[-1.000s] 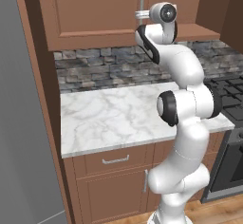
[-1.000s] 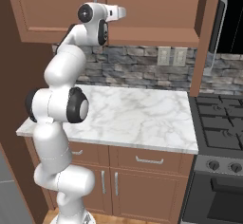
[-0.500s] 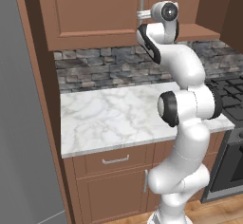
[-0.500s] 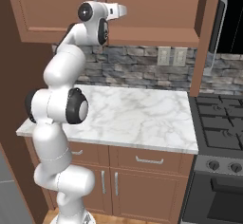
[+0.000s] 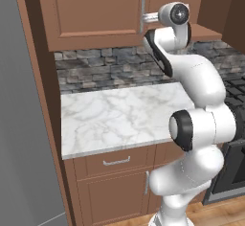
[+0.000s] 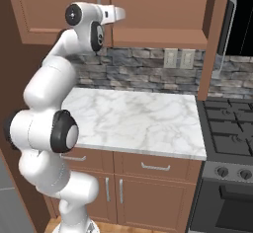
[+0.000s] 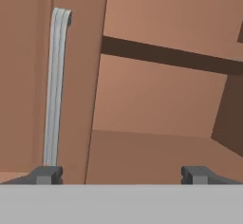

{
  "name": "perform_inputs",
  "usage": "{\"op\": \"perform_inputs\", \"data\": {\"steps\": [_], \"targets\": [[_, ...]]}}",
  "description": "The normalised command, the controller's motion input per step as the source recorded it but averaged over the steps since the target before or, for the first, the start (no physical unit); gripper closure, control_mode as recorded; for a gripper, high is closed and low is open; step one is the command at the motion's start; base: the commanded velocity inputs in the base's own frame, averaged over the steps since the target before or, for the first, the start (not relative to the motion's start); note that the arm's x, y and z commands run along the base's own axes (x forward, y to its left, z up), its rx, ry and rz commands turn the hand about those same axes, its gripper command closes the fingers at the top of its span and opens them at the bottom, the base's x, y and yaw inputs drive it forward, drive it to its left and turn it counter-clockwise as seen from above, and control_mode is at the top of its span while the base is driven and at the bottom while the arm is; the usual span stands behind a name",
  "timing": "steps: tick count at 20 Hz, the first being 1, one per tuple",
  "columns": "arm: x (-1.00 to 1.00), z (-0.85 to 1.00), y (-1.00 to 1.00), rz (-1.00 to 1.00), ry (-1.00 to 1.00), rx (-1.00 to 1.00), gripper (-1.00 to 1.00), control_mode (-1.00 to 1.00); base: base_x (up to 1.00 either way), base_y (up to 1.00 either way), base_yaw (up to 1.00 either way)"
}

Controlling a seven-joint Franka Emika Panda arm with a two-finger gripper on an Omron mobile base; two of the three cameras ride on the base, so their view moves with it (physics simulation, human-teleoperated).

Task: Close all open cabinet doors.

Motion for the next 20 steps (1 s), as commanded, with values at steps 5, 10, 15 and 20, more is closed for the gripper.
{"op": "perform_inputs", "data": {"steps": [5, 10, 15, 20], "targets": [[-1.0, 0.05, 0.01, 0.0, 0.0, 0.0, -1.0, -1.0, 0.0, 0.0, 0.0], [-1.0, 0.16, 0.0, -0.01, -0.01, 0.03, -1.0, -1.0, 0.0, 0.0, 0.0], [-1.0, 0.39, 0.0, -0.03, -0.01, 0.07, -1.0, -1.0, 0.0, 0.0, 0.0], [-1.0, 0.34, -0.04, -0.12, 0.0, 0.11, -1.0, -1.0, 0.0, 0.0, 0.0]]}}
